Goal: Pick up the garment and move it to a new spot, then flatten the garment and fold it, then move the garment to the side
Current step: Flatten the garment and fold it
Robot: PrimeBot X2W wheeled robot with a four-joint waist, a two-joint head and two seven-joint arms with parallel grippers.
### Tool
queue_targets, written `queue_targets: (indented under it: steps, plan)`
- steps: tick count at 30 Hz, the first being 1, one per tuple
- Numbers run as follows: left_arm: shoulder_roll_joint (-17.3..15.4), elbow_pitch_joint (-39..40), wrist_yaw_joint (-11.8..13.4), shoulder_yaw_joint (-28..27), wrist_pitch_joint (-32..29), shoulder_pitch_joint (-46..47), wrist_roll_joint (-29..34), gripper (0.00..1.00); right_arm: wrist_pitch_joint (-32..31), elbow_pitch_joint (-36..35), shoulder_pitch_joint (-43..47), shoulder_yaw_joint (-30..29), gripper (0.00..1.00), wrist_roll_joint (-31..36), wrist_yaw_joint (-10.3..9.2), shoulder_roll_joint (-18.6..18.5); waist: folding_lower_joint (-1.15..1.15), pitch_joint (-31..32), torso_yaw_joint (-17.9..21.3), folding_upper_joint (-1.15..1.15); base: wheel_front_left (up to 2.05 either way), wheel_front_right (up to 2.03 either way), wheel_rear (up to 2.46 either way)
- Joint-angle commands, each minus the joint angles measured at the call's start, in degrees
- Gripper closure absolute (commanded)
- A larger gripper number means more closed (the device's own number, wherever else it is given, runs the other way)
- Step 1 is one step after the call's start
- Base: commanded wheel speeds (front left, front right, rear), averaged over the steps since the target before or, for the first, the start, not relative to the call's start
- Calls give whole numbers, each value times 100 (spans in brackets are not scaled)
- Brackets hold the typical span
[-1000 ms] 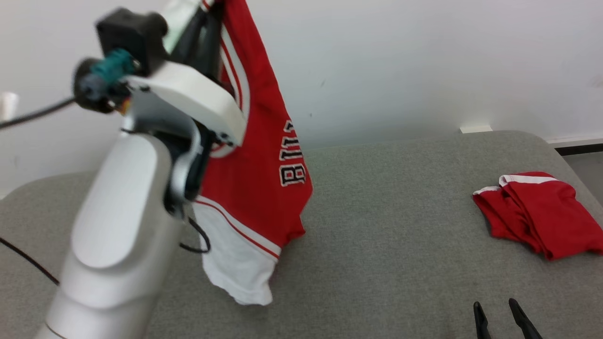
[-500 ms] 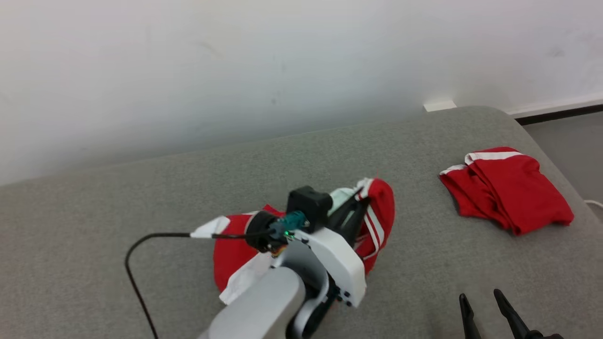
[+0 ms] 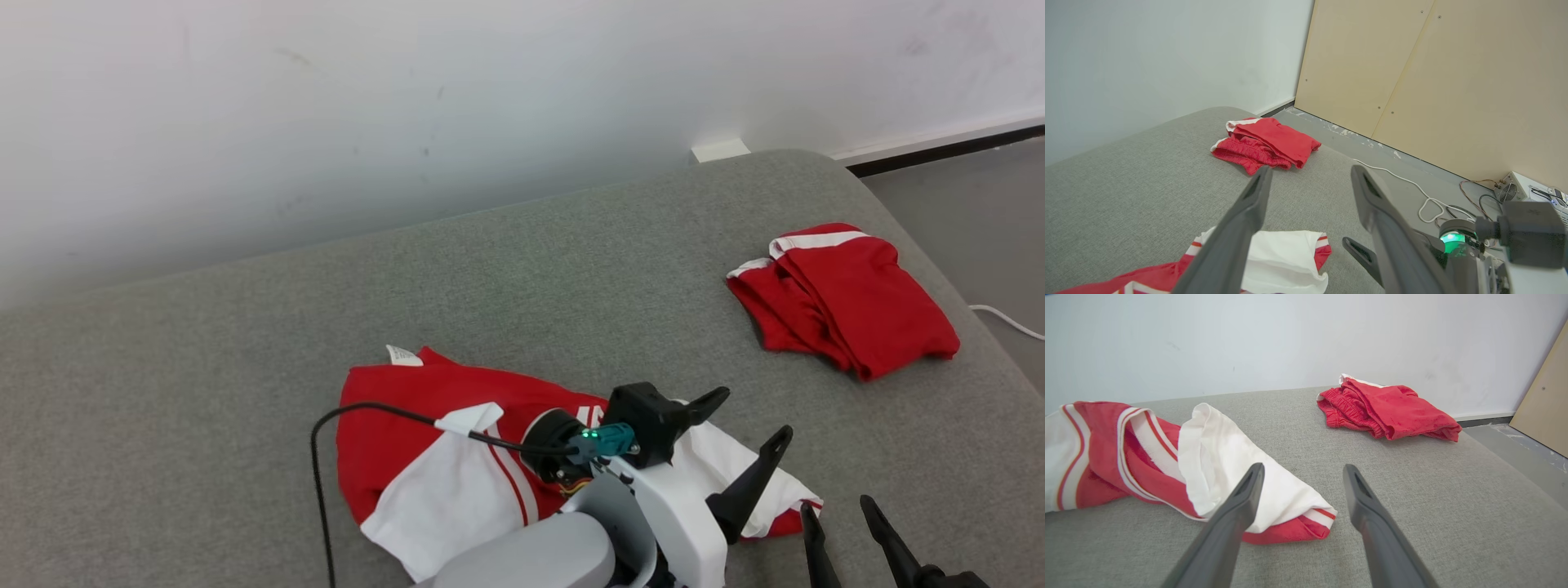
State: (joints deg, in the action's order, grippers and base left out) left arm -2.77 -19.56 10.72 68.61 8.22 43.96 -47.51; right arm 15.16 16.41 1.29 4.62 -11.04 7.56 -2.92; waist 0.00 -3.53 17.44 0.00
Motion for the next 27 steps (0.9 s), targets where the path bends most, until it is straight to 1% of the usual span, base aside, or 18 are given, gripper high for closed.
queue_targets:
  steps: [1, 4, 7, 9, 11, 14, 17, 20, 22, 24, 27]
  plan:
    - [-25, 41, 43, 55, 47, 45, -53, 0, -5, -2, -3, -33, 0, -53, -17, -1, 0, 13, -32, 0, 0, 0, 0]
    - [-24, 86, 115, 188, 143, 115, -204, 0, -5, -22, 32, -85, 0, -50, -17, -2, 0, 61, -117, 0, 0, 0, 0]
    - [-25, -1, 268, 219, 292, 91, -216, 0, -6, -48, 85, -144, 0, -29, -17, -2, 0, 118, -207, 0, 0, 0, 0]
    - [-29, -128, 378, 136, 420, 2, -177, 0, -6, -62, 125, -196, 0, -7, -17, -1, 0, 163, -265, 0, 0, 0, 0]
    - [-174, -188, 484, 25, 534, -143, -149, 0, -6, -77, 170, -239, 0, 13, -17, -2, 0, 215, -321, 0, 0, 0, 0]
    - [-508, -121, 705, -231, 647, -359, -22, 0, -5, -119, 244, -313, 0, 31, -17, -1, 0, 278, -411, 0, 0, 0, 0]
    - [-843, 79, 950, -633, 690, -746, 65, 0, -6, -157, 324, -419, 0, 68, -17, -3, 0, 339, -518, 0, 0, 0, 0]
    - [-1198, 453, 1158, -1247, 691, -1180, 422, 0, -6, -209, 375, -472, 0, 98, -17, 0, 0, 389, -634, 0, 0, 0, 0]
    - [-1376, 686, 1267, -1600, 691, -1554, 735, 0, -5, -237, 401, -510, 0, 124, -17, -5, 0, 420, -698, 0, 0, 0, 0]
    - [-1488, 868, 1324, -1959, 692, -1967, 964, 0, -5, -252, 426, -546, 0, 140, -17, -20, 0, 459, -749, 0, 0, 0, 0]
    - [-1603, 1104, 1336, -2461, 692, -2568, 1385, 0, -6, -267, 455, -595, 0, 137, -17, -51, 0, 510, -817, 0, 0, 0, 0]
